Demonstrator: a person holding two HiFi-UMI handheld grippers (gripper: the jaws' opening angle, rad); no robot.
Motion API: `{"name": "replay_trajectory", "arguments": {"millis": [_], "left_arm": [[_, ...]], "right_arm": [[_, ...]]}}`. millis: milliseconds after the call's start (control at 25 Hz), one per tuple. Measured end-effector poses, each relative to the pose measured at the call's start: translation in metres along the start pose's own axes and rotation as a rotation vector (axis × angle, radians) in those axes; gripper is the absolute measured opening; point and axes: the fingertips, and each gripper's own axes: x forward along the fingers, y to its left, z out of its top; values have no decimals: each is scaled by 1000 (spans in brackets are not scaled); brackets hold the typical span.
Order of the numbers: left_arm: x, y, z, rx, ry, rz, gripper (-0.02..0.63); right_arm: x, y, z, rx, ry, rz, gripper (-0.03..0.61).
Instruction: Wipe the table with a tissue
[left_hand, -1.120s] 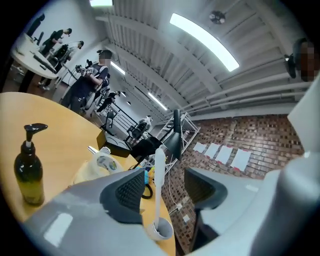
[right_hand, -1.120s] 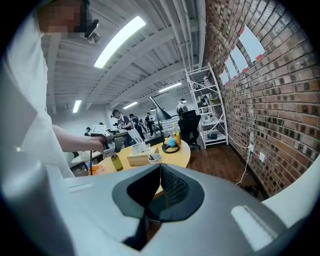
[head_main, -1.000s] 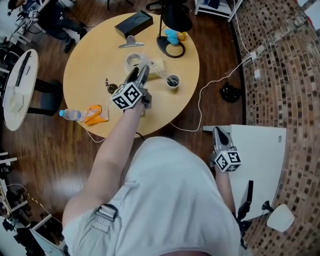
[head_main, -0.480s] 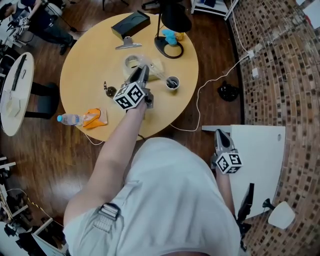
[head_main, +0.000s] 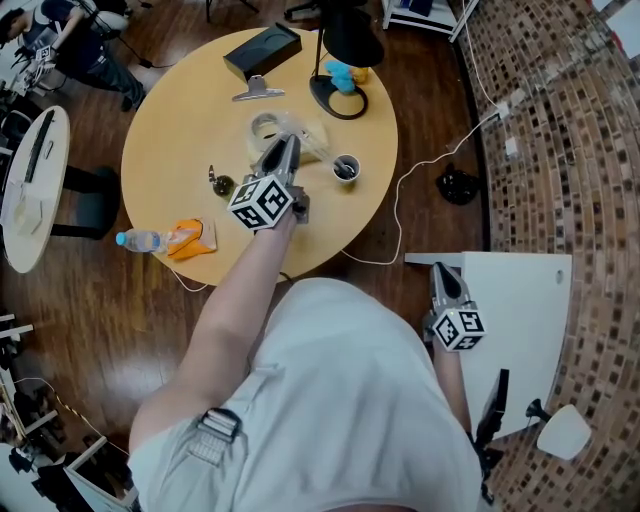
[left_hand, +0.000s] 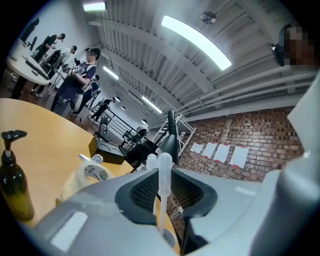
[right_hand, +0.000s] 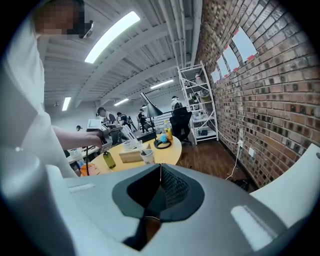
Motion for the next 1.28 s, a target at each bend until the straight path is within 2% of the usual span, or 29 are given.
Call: {"name": "replay_trajectory", "arguments": {"millis": [240, 360, 680, 920, 1080, 1280], "left_arm": [[-9, -30, 10, 152, 3, -71, 77], [-10, -36, 22, 178, -18, -85, 77], [-13, -44, 51, 119, -43, -139, 77], [-12, -37, 65, 14, -57, -162, 77], [-11, -35, 73, -19, -73, -181, 77], [-2, -47, 91, -88, -103, -240, 77]], "right_arm": [[2, 7, 0, 6, 2, 6, 9], [3, 8, 0, 1, 4, 6, 8], [-3, 10, -2, 29, -11, -32, 9], [-5, 7, -3, 35, -21, -58, 9], [-7, 6, -11, 63, -27, -85, 8], [-11, 5, -7, 76, -37, -119, 8]]}}
